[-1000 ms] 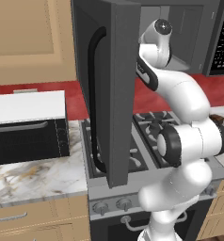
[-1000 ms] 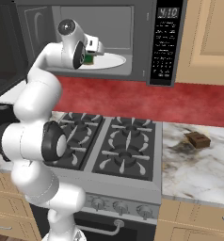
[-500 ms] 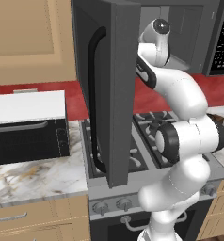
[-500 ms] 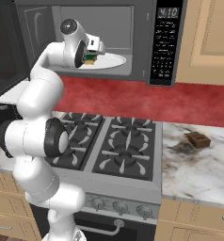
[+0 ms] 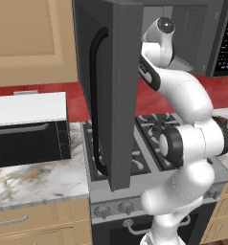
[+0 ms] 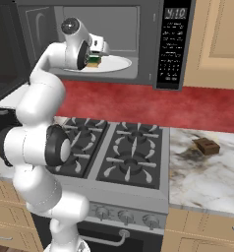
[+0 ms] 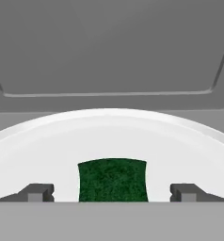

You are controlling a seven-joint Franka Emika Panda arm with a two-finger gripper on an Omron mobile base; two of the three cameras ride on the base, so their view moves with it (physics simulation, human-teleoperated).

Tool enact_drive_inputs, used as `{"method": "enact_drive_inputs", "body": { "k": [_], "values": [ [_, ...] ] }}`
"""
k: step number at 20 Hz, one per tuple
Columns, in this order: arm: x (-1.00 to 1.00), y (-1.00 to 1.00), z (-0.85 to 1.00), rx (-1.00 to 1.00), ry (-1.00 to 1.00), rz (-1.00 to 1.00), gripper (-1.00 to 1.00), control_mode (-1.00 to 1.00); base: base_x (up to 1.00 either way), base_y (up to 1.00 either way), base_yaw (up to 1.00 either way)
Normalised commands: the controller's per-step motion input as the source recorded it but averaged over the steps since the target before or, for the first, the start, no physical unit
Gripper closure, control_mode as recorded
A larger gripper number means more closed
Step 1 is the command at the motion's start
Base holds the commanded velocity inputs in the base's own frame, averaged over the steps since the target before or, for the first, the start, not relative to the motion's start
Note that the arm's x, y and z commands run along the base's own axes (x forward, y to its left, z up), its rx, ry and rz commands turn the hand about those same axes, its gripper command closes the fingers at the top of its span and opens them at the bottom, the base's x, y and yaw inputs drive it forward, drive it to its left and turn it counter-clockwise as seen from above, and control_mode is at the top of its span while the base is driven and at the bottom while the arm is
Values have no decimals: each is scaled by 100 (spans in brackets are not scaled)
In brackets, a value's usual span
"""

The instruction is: Place the sponge inside the microwave to prepare for sanitizing.

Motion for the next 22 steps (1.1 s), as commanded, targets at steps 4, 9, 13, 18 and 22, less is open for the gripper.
{"method": "enact_drive_inputs", "body": {
  "k": [4, 9, 13, 18, 22],
  "values": [
    [-77, -10, 14, 0, -12, 0, -100, -100, 0, 0, 0],
    [-99, -14, 17, 0, -16, 0, -100, -100, 0, 0, 0],
    [-99, -11, 48, 0, -5, 0, -100, -100, 0, 0, 0],
    [-98, -4, 54, 0, 0, 0, -100, -100, 0, 0, 0],
    [-100, 0, 27, 0, 0, 0, -100, -100, 0, 0, 0]
  ]
}}
